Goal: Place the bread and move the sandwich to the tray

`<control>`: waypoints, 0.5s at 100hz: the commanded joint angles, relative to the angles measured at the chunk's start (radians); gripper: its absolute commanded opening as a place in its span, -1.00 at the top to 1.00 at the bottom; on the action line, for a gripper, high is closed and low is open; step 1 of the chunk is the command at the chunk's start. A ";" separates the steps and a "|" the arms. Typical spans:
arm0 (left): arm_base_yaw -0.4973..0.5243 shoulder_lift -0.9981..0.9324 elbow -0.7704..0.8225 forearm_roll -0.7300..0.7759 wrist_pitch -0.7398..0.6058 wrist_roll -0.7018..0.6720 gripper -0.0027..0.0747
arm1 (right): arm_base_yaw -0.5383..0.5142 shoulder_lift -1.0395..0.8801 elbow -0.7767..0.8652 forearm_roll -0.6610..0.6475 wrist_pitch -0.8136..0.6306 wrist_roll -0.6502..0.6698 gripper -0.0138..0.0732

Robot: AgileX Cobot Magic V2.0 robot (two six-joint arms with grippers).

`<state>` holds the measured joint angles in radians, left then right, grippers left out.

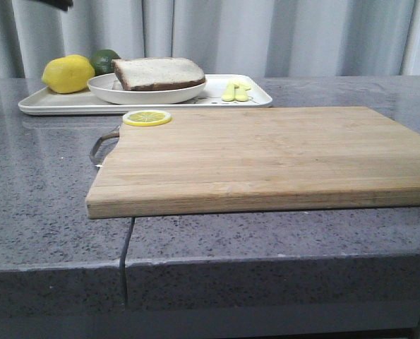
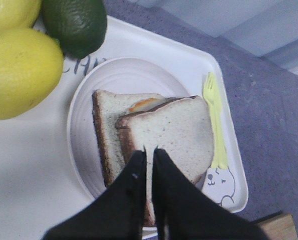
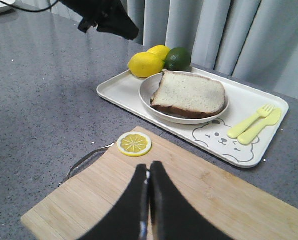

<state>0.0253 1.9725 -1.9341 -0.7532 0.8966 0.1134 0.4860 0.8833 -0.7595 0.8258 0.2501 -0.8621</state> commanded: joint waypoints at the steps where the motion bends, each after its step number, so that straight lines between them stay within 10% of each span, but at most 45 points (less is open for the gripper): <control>1: 0.001 -0.116 -0.037 -0.022 -0.022 0.017 0.98 | -0.008 -0.013 -0.010 0.016 -0.050 -0.007 0.82; 50: 0.001 -0.471 0.102 0.041 -0.032 0.160 0.98 | -0.010 -0.171 0.115 0.016 -0.091 -0.007 0.82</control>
<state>0.0253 1.6013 -1.8526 -0.6764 0.9151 0.2297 0.4835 0.7477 -0.6411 0.8258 0.2195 -0.8621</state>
